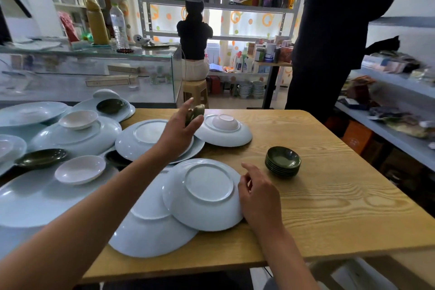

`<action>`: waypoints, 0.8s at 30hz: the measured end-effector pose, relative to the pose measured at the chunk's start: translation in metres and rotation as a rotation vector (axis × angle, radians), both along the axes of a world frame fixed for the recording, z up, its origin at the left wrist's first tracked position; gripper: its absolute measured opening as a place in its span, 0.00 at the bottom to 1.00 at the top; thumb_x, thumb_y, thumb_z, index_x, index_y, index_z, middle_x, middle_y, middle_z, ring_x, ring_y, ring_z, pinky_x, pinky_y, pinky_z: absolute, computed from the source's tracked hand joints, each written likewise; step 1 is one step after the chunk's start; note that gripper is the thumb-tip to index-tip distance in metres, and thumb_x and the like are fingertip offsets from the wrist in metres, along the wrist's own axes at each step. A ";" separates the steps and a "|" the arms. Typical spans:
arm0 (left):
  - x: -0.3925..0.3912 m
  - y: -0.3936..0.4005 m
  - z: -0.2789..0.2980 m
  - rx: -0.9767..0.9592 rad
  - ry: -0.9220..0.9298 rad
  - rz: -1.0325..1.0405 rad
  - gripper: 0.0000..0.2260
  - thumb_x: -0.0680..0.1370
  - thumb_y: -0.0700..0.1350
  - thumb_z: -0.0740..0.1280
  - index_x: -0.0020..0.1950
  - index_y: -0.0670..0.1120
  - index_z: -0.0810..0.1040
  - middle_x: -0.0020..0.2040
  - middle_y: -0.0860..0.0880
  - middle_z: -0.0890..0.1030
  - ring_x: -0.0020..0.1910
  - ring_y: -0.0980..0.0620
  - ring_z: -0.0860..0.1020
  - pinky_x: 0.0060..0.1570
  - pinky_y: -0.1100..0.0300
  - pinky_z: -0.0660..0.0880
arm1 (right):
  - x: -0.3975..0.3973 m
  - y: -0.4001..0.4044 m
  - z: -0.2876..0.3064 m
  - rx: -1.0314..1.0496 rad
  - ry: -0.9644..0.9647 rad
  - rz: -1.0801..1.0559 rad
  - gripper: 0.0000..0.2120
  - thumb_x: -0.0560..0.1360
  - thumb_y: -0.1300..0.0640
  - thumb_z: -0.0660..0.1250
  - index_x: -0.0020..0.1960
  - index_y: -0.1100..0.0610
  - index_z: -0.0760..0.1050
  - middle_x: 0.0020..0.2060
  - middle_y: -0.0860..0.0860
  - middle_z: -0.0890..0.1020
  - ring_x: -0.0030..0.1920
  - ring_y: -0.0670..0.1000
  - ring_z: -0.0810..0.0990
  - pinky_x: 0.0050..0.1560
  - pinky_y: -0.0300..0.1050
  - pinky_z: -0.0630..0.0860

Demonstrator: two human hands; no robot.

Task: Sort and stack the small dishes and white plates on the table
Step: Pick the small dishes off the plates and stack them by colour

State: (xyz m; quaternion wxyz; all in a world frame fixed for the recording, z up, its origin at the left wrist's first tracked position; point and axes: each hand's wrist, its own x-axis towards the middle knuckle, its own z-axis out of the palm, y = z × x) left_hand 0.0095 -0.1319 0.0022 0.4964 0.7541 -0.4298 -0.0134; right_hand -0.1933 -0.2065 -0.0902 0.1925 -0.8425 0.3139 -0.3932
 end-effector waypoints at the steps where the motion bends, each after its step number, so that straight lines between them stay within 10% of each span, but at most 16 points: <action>1: -0.016 -0.001 0.006 -0.059 0.147 -0.063 0.20 0.82 0.49 0.58 0.75 0.50 0.63 0.61 0.50 0.72 0.58 0.51 0.73 0.60 0.54 0.71 | -0.001 0.001 0.001 0.013 -0.014 0.007 0.17 0.77 0.58 0.65 0.65 0.50 0.73 0.48 0.45 0.81 0.45 0.42 0.78 0.46 0.34 0.75; 4: -0.056 -0.005 0.013 -0.177 0.643 -0.186 0.13 0.84 0.47 0.52 0.64 0.53 0.72 0.56 0.46 0.74 0.52 0.49 0.74 0.58 0.45 0.74 | -0.003 0.004 0.002 0.070 -0.061 0.045 0.17 0.77 0.54 0.65 0.66 0.47 0.70 0.40 0.42 0.77 0.40 0.41 0.76 0.41 0.35 0.75; 9: -0.087 -0.013 0.003 -0.176 0.963 -0.175 0.12 0.82 0.50 0.55 0.60 0.46 0.71 0.56 0.39 0.76 0.56 0.41 0.76 0.56 0.47 0.78 | -0.004 0.004 0.003 0.044 -0.097 0.083 0.20 0.77 0.45 0.63 0.68 0.43 0.67 0.38 0.41 0.77 0.38 0.42 0.77 0.39 0.35 0.77; 19: -0.117 -0.027 -0.010 -0.086 0.921 -0.255 0.13 0.83 0.51 0.53 0.50 0.48 0.75 0.50 0.42 0.81 0.51 0.46 0.80 0.53 0.52 0.77 | -0.010 0.000 0.004 0.048 -0.199 0.075 0.14 0.79 0.55 0.61 0.64 0.49 0.75 0.49 0.45 0.83 0.47 0.42 0.81 0.47 0.39 0.80; 24: -0.111 -0.030 -0.020 0.051 0.430 -0.348 0.22 0.81 0.62 0.51 0.66 0.51 0.71 0.63 0.48 0.77 0.61 0.52 0.75 0.61 0.54 0.71 | -0.015 -0.010 0.004 0.198 -0.451 -0.086 0.11 0.79 0.56 0.61 0.60 0.51 0.77 0.47 0.48 0.83 0.46 0.44 0.81 0.46 0.43 0.80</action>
